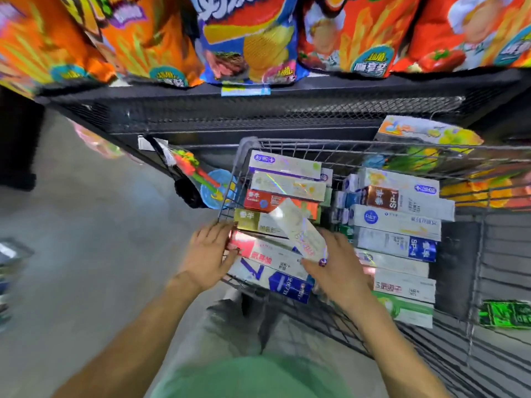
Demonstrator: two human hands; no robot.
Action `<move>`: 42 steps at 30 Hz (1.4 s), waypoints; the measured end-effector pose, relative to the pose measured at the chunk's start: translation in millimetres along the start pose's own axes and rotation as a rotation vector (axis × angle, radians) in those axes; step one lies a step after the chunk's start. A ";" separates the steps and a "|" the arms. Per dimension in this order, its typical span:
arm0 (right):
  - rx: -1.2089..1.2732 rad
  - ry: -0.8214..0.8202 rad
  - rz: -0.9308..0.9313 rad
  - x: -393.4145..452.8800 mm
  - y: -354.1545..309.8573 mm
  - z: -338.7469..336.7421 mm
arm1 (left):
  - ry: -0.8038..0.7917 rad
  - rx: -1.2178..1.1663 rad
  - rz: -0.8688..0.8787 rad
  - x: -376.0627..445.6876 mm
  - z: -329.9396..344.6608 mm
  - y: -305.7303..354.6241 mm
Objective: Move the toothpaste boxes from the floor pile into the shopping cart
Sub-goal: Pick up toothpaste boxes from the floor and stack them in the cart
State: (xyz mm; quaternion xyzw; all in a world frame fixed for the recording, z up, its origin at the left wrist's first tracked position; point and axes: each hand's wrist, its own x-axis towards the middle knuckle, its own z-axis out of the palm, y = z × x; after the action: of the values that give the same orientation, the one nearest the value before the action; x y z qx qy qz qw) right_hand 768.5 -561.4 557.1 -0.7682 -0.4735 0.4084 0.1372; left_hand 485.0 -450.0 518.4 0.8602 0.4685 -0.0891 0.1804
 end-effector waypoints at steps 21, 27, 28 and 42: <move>-0.402 -0.300 -0.200 91.9 -61.7 58.6 | -0.115 -0.071 -0.219 -26.3 -18.4 -39.6; -0.567 -0.129 -0.311 56.0 -124.3 53.3 | -0.014 -0.015 -0.173 -47.5 -52.5 -73.9; -0.600 -0.109 -0.334 49.7 -139.0 55.3 | 0.008 -0.002 -0.174 -56.5 -59.0 -83.2; -0.895 -0.020 -0.909 -41.9 -470.1 250.8 | 0.265 -0.014 -0.738 -357.2 -131.2 -319.7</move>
State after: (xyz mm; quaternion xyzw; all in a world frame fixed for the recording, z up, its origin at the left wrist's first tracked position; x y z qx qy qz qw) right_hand 280.1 -399.1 701.1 -0.4698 -0.8782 0.0795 -0.0418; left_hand 20.2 -516.2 681.6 0.6368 0.7661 -0.0328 0.0800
